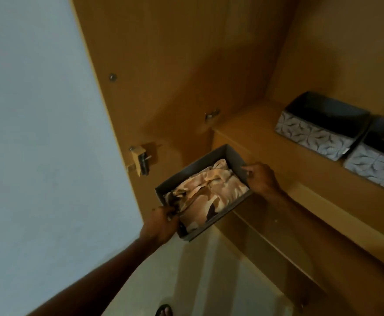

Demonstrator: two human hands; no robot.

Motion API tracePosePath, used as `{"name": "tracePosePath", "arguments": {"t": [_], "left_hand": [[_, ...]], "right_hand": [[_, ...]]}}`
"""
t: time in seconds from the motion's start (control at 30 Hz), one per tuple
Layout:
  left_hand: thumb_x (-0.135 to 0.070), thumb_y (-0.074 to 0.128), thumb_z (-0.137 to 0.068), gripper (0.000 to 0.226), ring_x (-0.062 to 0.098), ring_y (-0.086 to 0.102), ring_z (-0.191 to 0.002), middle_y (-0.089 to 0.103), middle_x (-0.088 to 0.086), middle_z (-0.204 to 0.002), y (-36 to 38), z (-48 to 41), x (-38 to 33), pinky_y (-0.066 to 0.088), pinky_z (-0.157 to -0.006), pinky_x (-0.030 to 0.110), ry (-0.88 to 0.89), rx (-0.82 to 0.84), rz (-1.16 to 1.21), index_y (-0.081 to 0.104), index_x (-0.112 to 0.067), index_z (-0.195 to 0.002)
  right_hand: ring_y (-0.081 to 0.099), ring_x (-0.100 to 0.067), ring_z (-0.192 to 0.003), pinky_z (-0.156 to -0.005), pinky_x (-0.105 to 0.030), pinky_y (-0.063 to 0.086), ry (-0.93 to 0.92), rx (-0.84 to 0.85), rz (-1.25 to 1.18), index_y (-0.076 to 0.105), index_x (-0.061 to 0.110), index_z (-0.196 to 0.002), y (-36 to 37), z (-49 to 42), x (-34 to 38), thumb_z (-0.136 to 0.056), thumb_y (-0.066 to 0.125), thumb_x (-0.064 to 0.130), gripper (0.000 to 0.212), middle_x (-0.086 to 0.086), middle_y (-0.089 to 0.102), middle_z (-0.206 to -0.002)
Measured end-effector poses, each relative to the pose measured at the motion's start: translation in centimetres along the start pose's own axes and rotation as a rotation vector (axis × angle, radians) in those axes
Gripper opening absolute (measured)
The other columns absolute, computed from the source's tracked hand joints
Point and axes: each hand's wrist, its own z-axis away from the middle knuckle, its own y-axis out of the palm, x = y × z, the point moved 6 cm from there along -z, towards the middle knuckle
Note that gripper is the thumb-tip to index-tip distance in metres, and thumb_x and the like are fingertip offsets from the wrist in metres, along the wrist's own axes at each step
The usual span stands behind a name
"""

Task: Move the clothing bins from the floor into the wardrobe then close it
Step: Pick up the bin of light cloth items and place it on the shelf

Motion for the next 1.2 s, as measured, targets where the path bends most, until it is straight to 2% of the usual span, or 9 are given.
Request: {"name": "tracePosePath", "arguments": {"t": [0.1,0.23,0.37,0.63,0.77,0.87,0.97,1.03,1.2], "left_hand": [[-0.036,0.045,-0.093,0.026,0.002,0.061,-0.065,0.065,-0.012,-0.072,-0.2,-4.1,-2.2,0.048,-0.060,0.026,0.183,0.068,-0.036,0.064,-0.034,-0.075],[-0.051,0.028,-0.086,0.046,0.014,0.064,-0.084,0.071,-0.003,-0.095,-0.2,-9.7,-4.6,0.051,-0.076,0.035,0.460,0.087,-0.342,0.064,-0.029,-0.102],[-0.046,0.035,-0.080,0.044,0.021,0.066,-0.082,0.073,-0.002,-0.093,-1.3,-13.0,-10.1,0.049,-0.085,0.032,0.742,0.001,-0.502,0.067,-0.028,-0.104],[-0.045,0.034,-0.087,0.040,0.019,0.070,-0.085,0.074,-0.003,-0.087,-1.7,-20.8,-15.1,0.034,-0.104,0.046,0.855,-0.146,-0.658,0.067,-0.033,-0.106],[-0.042,0.042,-0.087,0.030,0.009,0.069,-0.082,0.073,-0.010,-0.079,-0.6,-24.0,-17.5,0.019,-0.110,0.049,0.915,-0.210,-0.691,0.067,-0.035,-0.102],[-0.039,0.044,-0.089,0.025,0.007,0.069,-0.077,0.072,-0.011,-0.075,1.2,-26.6,-19.1,0.029,-0.107,0.046,0.946,-0.186,-0.680,0.068,-0.034,-0.098],[-0.033,0.051,-0.086,0.019,0.014,0.067,-0.066,0.070,-0.006,-0.071,2.2,-28.6,-21.2,0.054,-0.088,0.038,0.936,-0.191,-0.614,0.069,-0.031,-0.091],[-0.029,0.061,-0.081,0.012,0.016,0.067,-0.064,0.071,-0.005,-0.071,3.0,-29.3,-23.5,0.058,-0.078,0.033,0.949,-0.192,-0.604,0.070,-0.028,-0.089],[-0.036,0.036,-0.091,0.039,0.027,0.068,-0.087,0.073,0.004,-0.096,5.5,-33.1,-26.5,0.050,-0.090,0.036,0.835,-0.103,-0.664,0.066,-0.020,-0.112]], "right_hand": [[0.061,-0.034,-0.099,-0.075,-0.030,0.045,0.007,-0.083,-0.045,0.064,0.016,-0.124,-2.8,-5.8,-1.2,-0.088,0.049,-0.002,0.044,-0.013,0.066,-0.119],[0.061,-0.033,-0.108,-0.086,-0.032,0.046,-0.001,-0.127,-0.101,0.068,0.009,-0.116,-6.4,-12.2,-2.3,-0.083,0.049,-0.007,0.041,-0.014,0.067,-0.117],[0.062,-0.035,-0.107,-0.091,-0.036,0.046,-0.024,-0.212,-0.111,0.072,0.009,-0.108,-9.6,-16.5,-3.2,-0.082,0.052,-0.007,0.037,-0.017,0.069,-0.114],[0.059,-0.037,-0.111,-0.090,-0.031,0.043,0.026,-0.158,-0.135,0.068,-0.001,-0.113,-12.2,-25.0,-7.1,-0.090,0.046,-0.008,0.032,-0.020,0.065,-0.120],[0.064,-0.001,-0.085,-0.081,-0.014,0.048,-0.018,-0.095,-0.225,0.065,0.001,-0.114,-11.8,-30.1,-10.2,-0.088,0.050,-0.011,0.033,-0.024,0.065,-0.113],[0.063,0.004,-0.076,-0.085,-0.020,0.048,0.009,-0.043,-0.329,0.056,-0.025,-0.109,-10.8,-34.9,-13.2,-0.088,0.048,-0.018,0.023,-0.028,0.065,-0.105],[0.065,-0.016,-0.099,-0.086,-0.018,0.047,0.072,0.019,-0.305,0.052,-0.026,-0.113,-11.2,-36.2,-13.3,-0.091,0.045,-0.014,0.026,-0.031,0.059,-0.115],[0.057,-0.033,-0.112,-0.094,-0.034,0.046,0.086,0.020,-0.196,0.061,-0.009,-0.115,-11.4,-36.6,-13.9,-0.090,0.051,-0.003,0.027,-0.021,0.060,-0.119],[0.050,-0.054,-0.111,-0.081,-0.044,0.041,0.061,0.059,-0.123,0.055,-0.024,-0.109,-11.3,-37.3,-15.5,-0.091,0.049,-0.001,0.029,-0.041,0.054,-0.117]]}}
